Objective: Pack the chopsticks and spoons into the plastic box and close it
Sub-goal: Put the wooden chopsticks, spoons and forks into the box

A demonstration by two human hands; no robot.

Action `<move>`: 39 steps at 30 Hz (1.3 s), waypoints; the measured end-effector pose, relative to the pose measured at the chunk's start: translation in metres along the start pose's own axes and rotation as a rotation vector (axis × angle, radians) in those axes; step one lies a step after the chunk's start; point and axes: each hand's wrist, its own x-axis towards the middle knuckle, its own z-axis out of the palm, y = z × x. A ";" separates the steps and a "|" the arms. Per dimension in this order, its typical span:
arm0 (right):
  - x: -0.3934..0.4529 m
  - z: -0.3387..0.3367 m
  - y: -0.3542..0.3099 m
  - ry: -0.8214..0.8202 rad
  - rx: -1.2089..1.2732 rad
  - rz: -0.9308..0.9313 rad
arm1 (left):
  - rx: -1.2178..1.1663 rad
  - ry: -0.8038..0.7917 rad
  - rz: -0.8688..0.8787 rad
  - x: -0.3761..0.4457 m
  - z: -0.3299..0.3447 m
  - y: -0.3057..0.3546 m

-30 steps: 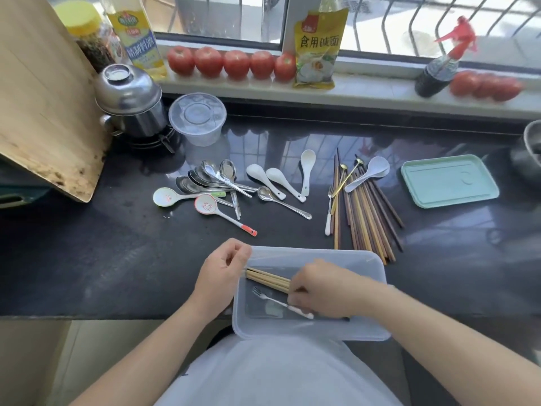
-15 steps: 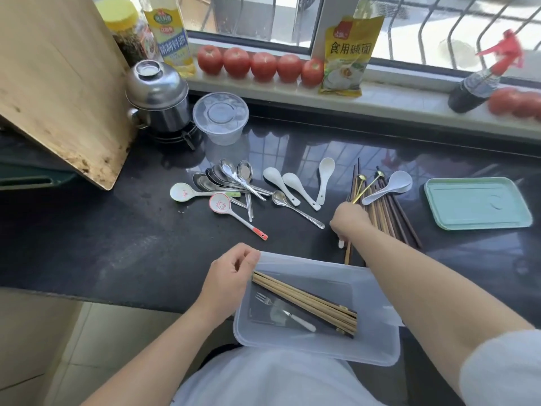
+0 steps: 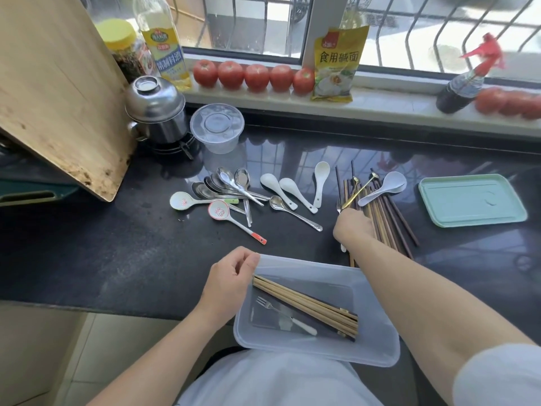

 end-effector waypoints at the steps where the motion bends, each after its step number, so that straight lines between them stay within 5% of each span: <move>1: 0.000 -0.001 0.000 -0.005 0.002 0.001 | 0.000 0.004 0.001 0.000 0.000 0.000; 11: -0.028 -0.001 -0.009 -0.155 -0.157 -0.114 | 0.084 0.049 0.023 0.002 0.001 -0.006; 17: -0.015 -0.031 0.013 -0.309 0.043 -0.091 | 0.123 0.043 0.062 0.010 -0.012 -0.002; 22: -0.049 -0.085 0.040 0.072 0.616 -0.217 | 0.131 0.086 0.046 0.025 -0.037 -0.005; 25: -0.102 -0.100 0.036 0.024 0.704 -0.489 | 0.112 0.119 0.050 0.034 -0.048 -0.003; 28: -0.156 -0.086 0.022 -0.293 0.457 -0.669 | 0.079 0.113 0.041 0.041 -0.048 0.000; 30: -0.169 -0.059 0.010 -0.421 0.054 -0.747 | 0.046 0.094 0.025 0.042 -0.048 0.000; 33: -0.169 -0.022 -0.018 -0.446 -0.308 -0.826 | 0.016 0.050 -0.009 0.041 -0.049 0.000; 39: -0.167 0.013 -0.055 -0.435 -0.386 -0.859 | -0.027 0.043 -0.102 0.032 -0.050 -0.001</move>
